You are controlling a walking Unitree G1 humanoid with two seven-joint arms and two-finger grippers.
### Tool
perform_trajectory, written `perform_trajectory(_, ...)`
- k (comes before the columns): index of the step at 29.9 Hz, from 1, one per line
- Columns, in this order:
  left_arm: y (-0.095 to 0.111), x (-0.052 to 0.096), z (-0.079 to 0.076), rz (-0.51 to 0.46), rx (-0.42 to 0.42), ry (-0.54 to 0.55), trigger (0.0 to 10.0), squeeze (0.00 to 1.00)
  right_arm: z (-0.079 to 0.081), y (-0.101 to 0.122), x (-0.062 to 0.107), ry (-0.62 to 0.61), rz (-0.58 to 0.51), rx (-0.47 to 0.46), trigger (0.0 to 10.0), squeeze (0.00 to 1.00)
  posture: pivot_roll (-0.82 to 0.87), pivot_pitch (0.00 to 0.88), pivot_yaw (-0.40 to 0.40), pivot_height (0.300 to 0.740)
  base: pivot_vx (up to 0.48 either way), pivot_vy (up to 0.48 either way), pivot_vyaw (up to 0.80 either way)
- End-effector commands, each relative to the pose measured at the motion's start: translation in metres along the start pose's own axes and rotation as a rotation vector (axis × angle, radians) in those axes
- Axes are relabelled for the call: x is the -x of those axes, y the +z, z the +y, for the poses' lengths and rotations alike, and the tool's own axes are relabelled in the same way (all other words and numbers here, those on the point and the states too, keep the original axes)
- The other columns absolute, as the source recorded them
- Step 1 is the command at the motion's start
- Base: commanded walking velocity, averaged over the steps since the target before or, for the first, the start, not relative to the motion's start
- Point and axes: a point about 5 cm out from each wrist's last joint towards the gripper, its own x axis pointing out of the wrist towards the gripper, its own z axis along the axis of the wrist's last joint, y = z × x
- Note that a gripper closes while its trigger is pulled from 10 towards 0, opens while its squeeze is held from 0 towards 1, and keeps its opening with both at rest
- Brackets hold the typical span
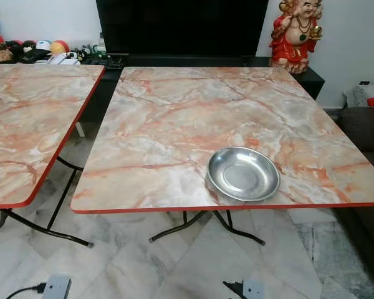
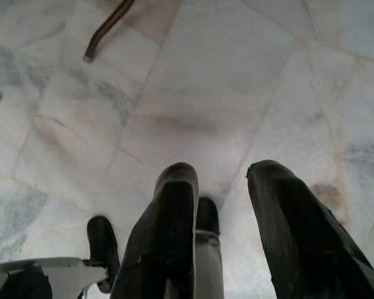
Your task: Setting the table
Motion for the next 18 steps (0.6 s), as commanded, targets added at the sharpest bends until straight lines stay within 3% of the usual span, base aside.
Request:
perform_trajectory(1, -0.0115, 0.0036, 0.0063, 0.036, 0.015, 0.022, 10.0, 0.00, -0.0025, -0.0038, 0.0010, 0.000, 0.012, 0.010, 10.0, 0.00, 0.09, 0.045, -0.029, 0.740, 0.000, 0.000, 0.00)
perform_trajectory(16, -0.0189, 0.0047, 0.0031, 0.060, 0.024, 0.021, 10.0, 0.00, 0.0000, -0.0053, 0.0013, 0.019, 0.009, 0.068, 10.0, 0.00, 0.05, 0.084, -0.027, 0.740, 0.000, 0.000, 0.00)
perform_trajectory(18, -0.0193, 0.0046, 0.0021, 0.060, 0.028, 0.021, 10.0, 0.00, -0.0011, -0.0072, 0.0018, 0.015, 0.013, 0.073, 10.0, 0.00, 0.06, 0.072, -0.026, 0.740, 0.000, 0.000, 0.64)
